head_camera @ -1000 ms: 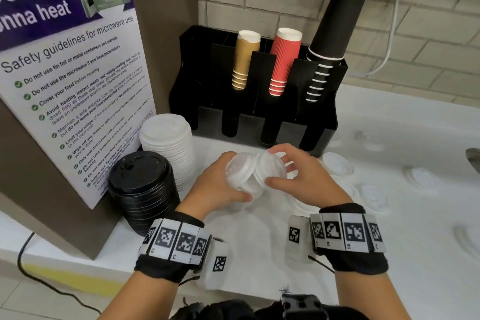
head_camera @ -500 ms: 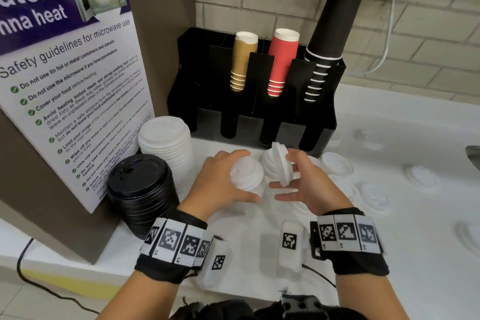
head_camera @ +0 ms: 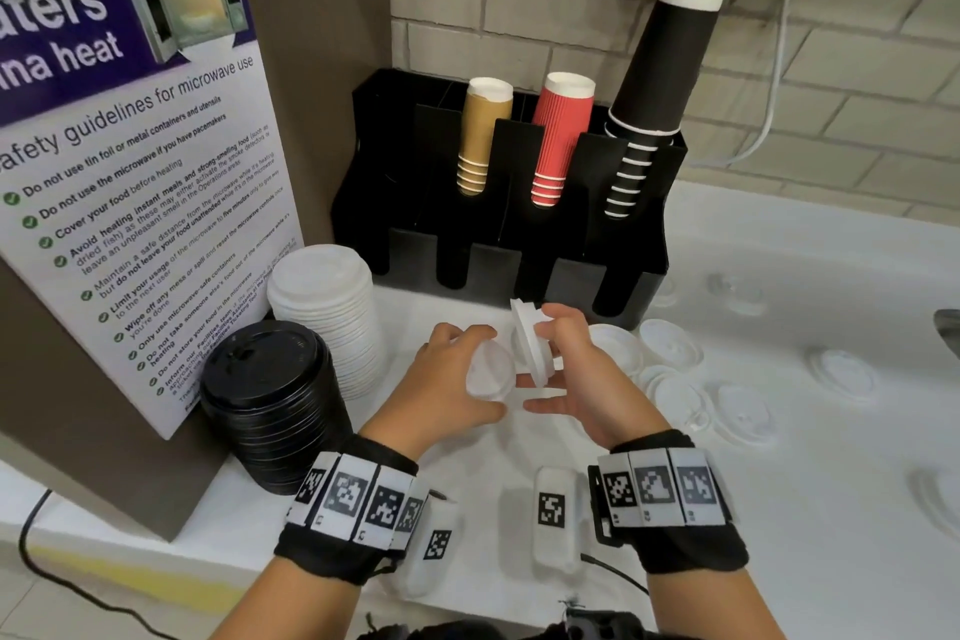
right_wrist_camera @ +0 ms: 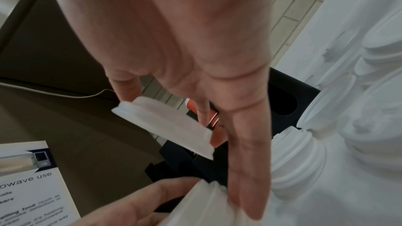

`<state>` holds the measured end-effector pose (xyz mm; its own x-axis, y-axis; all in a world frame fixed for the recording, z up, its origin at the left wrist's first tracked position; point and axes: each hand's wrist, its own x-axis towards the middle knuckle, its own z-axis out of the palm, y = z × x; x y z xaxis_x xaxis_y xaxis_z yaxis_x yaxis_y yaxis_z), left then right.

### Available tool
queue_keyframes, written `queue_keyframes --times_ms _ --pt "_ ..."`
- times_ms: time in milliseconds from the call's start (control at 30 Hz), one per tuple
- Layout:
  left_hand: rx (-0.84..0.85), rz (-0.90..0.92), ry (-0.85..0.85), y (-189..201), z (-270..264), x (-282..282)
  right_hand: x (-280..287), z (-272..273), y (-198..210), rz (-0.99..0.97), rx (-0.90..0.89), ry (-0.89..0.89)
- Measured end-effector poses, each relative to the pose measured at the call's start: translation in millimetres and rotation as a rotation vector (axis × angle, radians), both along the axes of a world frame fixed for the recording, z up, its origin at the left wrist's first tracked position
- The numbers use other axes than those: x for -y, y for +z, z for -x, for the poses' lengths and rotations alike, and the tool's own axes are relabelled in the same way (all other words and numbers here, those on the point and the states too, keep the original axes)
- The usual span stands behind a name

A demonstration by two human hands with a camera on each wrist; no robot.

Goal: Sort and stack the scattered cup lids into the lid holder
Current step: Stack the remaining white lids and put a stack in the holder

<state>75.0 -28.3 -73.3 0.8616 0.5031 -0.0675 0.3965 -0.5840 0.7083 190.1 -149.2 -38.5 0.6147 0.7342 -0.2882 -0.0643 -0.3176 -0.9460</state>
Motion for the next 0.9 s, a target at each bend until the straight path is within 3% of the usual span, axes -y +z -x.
queue_keyframes --times_ms 233,533,900 --pt "-0.016 -0.008 0.043 3.4 -1.7 -3.4 -4.0 -4.1 -2.5 0.075 -0.001 0.061" --pt "-0.095 -0.04 -0.012 6.9 -5.2 -6.3 -6.7 -9.0 -0.1 0.076 0.011 0.112" --pt "-0.084 -0.009 0.047 5.1 2.6 -6.6 -4.1 -10.9 -0.7 0.049 0.016 0.159"
